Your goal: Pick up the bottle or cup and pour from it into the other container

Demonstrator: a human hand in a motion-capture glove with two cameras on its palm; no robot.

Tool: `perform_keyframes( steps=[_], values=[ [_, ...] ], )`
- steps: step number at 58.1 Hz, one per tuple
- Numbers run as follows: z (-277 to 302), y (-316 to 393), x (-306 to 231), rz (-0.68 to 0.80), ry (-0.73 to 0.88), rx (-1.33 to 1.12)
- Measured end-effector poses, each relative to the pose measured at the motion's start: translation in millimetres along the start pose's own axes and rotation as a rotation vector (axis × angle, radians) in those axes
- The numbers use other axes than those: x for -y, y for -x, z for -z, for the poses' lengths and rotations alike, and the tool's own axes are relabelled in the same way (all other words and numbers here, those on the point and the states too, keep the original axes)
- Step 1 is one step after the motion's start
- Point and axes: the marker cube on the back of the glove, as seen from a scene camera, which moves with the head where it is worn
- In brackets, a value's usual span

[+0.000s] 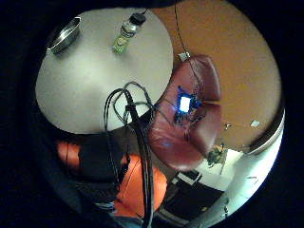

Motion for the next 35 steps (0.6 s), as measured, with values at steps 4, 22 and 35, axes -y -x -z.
perform_keyframes(
  steps=[4,22,35],
  values=[
    [4,4,6,0.001,0.006,0.016],
    [23,24,29,0.042,0.001,0.015],
    [35,39,54,0.077,-0.011,0.001]
  ],
)
